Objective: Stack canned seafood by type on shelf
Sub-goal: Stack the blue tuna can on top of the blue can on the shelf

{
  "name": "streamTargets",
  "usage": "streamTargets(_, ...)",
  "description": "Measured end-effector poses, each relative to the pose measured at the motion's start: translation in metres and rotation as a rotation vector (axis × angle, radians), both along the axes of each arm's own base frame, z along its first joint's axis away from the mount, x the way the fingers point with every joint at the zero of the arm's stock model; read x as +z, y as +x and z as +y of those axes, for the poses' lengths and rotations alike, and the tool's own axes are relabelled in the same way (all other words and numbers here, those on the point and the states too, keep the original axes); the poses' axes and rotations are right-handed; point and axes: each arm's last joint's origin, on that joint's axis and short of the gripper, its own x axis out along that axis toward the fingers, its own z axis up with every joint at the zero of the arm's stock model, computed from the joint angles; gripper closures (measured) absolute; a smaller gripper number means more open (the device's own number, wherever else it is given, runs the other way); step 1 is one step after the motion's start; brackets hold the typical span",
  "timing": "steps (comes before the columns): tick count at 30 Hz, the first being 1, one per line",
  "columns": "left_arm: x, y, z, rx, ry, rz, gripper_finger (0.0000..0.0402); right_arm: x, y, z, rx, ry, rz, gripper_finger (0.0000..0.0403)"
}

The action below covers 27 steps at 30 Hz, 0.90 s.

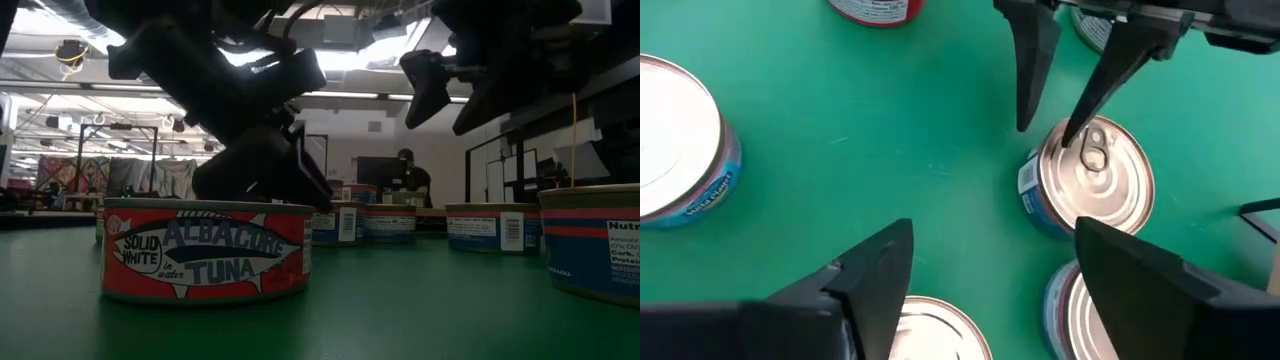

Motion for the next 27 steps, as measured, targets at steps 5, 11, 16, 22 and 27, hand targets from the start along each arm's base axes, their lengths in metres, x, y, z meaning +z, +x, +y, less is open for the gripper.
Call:
streamTargets(5,0.000,0.001,0.003,0.008,0.000,-0.002,0.0270,0.000,0.000,0.000,0.001,0.005,-0.003,0.0126)
streamTargets(11,-0.001,-0.001,0.004,-0.004,0.023,0.030,0.0270,0.000,0.000,0.000,-0.015,0.035,0.007,0.0126)
streamTargets(16,-0.004,-0.001,0.004,-0.009,0.032,0.047,0.0270,0.000,0.000,0.000,-0.016,0.036,0.008,0.0126)
streamTargets(22,-0.009,0.000,0.004,-0.007,0.042,0.062,0.0270,0.000,0.000,0.000,-0.017,0.037,0.008,0.0126)
streamTargets(27,-0.010,0.000,0.004,-0.013,0.061,0.070,0.0284,0.000,0.000,-0.001,-0.029,0.025,0.005,0.0126)
